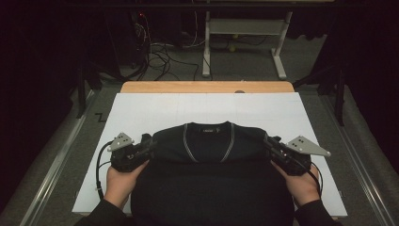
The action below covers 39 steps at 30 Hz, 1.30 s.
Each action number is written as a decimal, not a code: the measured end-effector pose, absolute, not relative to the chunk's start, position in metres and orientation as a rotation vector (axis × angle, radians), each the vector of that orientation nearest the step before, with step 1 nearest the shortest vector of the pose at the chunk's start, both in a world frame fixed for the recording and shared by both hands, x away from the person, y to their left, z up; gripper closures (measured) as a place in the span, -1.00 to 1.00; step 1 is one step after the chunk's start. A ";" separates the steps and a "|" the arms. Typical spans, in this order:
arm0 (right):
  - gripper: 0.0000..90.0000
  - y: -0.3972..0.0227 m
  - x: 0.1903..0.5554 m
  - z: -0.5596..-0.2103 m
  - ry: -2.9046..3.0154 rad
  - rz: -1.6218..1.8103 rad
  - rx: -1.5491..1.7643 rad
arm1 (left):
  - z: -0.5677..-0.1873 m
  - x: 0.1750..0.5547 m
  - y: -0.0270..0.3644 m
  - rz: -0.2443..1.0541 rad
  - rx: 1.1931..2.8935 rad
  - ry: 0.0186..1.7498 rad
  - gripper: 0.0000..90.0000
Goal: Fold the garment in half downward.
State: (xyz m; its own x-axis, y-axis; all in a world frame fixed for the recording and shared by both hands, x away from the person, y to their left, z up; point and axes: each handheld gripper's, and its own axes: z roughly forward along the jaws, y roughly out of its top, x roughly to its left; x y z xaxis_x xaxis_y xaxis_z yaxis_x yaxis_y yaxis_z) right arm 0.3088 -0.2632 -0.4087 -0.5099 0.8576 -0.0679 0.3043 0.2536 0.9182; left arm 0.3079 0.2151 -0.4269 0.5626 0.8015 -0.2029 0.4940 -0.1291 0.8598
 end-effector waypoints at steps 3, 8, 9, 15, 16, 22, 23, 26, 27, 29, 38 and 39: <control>0.74 -0.266 0.301 -0.415 1.955 1.243 1.067 | -0.433 0.299 0.218 0.365 1.785 1.073 0.56; 0.75 -0.268 0.284 -0.424 1.967 1.258 1.085 | -0.443 0.284 0.219 0.330 1.796 1.067 0.56; 0.75 -0.268 0.282 -0.425 1.969 1.257 1.082 | -0.443 0.282 0.219 0.329 1.797 1.060 0.56; 0.74 -0.272 0.267 -0.436 1.981 1.254 1.113 | -0.443 0.266 0.219 0.326 1.813 1.028 0.56; 0.74 -0.272 0.264 -0.437 1.988 1.247 1.113 | -0.444 0.262 0.218 0.323 1.822 1.023 0.55; 0.74 -0.279 0.249 -0.442 2.010 1.246 1.142 | -0.448 0.244 0.217 0.304 1.856 1.005 0.55; 0.74 -0.280 0.246 -0.442 2.015 1.243 1.144 | -0.448 0.241 0.217 0.305 1.866 0.998 0.55; 0.74 -0.281 0.240 -0.445 2.040 1.224 1.157 | -0.450 0.238 0.216 0.311 1.888 1.008 0.55; 0.73 -0.281 0.239 -0.447 2.052 1.207 1.165 | -0.453 0.239 0.217 0.299 1.896 1.021 0.54; 0.73 -0.281 0.240 -0.450 2.073 1.182 1.191 | -0.458 0.243 0.217 0.268 1.917 1.057 0.54; 0.68 -0.278 0.252 -0.466 2.173 1.064 1.269 | -0.477 0.257 0.218 0.170 1.968 1.159 0.43; 0.66 -0.278 0.253 -0.467 2.181 1.056 1.286 | -0.477 0.258 0.219 0.169 1.969 1.163 0.41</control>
State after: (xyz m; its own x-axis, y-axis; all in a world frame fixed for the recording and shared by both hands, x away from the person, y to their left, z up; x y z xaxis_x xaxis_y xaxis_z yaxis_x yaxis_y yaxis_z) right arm 0.2526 -0.2782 -0.4674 -0.4995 0.8655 0.0384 0.5671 0.2931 0.7698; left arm 0.2578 0.2186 -0.4774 0.5636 0.7788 -0.2755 0.6684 -0.2340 0.7060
